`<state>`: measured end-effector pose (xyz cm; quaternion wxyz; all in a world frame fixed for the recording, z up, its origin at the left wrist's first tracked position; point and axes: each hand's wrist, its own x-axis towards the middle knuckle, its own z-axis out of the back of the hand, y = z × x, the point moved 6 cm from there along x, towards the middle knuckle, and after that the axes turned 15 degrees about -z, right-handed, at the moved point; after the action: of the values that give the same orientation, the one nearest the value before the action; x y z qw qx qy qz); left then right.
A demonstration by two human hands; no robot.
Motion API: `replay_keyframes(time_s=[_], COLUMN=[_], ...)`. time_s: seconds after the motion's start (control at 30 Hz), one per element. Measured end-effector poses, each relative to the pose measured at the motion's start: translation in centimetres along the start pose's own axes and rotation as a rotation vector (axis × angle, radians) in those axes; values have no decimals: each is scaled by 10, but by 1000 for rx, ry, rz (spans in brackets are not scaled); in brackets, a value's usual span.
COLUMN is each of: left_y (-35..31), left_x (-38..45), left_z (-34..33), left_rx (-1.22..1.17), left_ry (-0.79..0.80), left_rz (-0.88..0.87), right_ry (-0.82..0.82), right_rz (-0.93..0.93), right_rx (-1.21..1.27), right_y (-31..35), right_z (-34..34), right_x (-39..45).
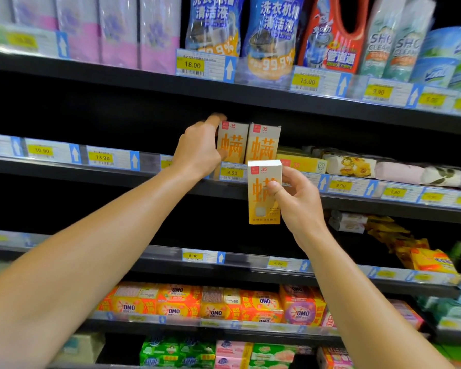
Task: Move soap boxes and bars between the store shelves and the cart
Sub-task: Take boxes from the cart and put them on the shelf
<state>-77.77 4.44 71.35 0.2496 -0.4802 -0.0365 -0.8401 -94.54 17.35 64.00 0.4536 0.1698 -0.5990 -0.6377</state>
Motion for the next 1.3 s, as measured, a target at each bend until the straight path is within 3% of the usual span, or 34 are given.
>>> replay_keyframes(time_s=[0.4, 0.57, 0.63, 0.73, 0.83, 0.93, 1.07, 1.2, 1.3], left_y=[5, -17, -28, -39, -37, -33, -23, -18, -13], left_x=[-1, -38, -54, -61, -57, -52, -41, -31, -26], left_z=[-2, 23, 20, 10, 15, 24, 40, 42, 37], left_rx=[-42, -290, -453, -512, -527, -523, -512, -442, -415], left_ry=[6, -295, -221, -74, -136, -190, -292, -264, -223], left_rz=[35, -74, -115, -158, -154, -168, -158, -181, -185], right_ry=[-4, 22, 33, 27, 13, -14, -150, -175, -186], right_rz=[23, 90, 134, 202, 258, 315, 405, 368, 343], right_rx=[14, 97, 144, 208, 185, 72, -295, -663, -787], right_y=[3, 19, 32, 50, 63, 63, 38, 5, -5], right_z=[-1, -5, -9, -16, -21, -21, -18, -29, -35], right_x=[-4, -8, -9, -10, -9, -10, -14, -13, -10])
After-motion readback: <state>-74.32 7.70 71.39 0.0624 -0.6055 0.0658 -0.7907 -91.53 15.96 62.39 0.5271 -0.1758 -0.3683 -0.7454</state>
